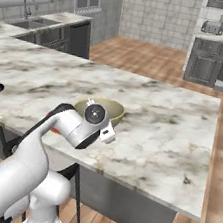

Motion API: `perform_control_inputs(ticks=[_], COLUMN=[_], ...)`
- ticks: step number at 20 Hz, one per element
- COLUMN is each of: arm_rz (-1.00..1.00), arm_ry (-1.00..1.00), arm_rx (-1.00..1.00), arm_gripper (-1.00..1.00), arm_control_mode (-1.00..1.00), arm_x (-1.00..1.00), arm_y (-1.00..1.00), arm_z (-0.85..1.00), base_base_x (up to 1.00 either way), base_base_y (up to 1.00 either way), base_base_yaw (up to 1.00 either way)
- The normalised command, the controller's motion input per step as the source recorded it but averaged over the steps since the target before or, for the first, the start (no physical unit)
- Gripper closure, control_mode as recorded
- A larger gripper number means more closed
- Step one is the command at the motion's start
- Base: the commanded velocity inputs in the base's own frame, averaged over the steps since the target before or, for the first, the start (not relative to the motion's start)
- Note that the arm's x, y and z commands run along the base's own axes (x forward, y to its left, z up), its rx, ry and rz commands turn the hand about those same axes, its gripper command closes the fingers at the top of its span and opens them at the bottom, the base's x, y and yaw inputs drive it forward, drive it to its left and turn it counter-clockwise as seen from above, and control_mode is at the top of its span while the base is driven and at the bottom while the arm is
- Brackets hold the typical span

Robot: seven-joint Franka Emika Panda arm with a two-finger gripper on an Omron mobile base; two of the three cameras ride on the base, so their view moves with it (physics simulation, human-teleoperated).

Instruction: Take the smaller bowl and place it next to the appetizer plate on the dining counter , and place the larger bowl next to the plate with cooked food.

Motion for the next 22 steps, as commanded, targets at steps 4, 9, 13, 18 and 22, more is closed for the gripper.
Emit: perform_control_inputs(ticks=[4, 9, 13, 18, 22], arm_rz=[0.00, 0.00, 0.00, 0.00, 0.00], arm_ry=[0.01, 0.01, 0.01, 0.02, 0.02], arm_rx=[0.00, 0.00, 0.00, 0.00, 0.00], arm_gripper=[1.00, 1.00, 1.00, 1.00, 1.00], arm_control_mode=[-1.00, -1.00, -1.00, -1.00, -1.00], arm_x=[0.14, 0.15, 0.22, 0.29, 0.26], arm_y=[-0.11, -0.14, -0.08, -0.01, -0.03], arm_z=[-0.25, -0.23, -0.21, -0.20, -0.25], base_base_x=[0.00, 0.00, 0.00, 0.00, 0.00], base_base_y=[0.00, 0.00, 0.00, 0.00, 0.00], base_base_yaw=[0.00, 0.00, 0.00, 0.00, 0.00])
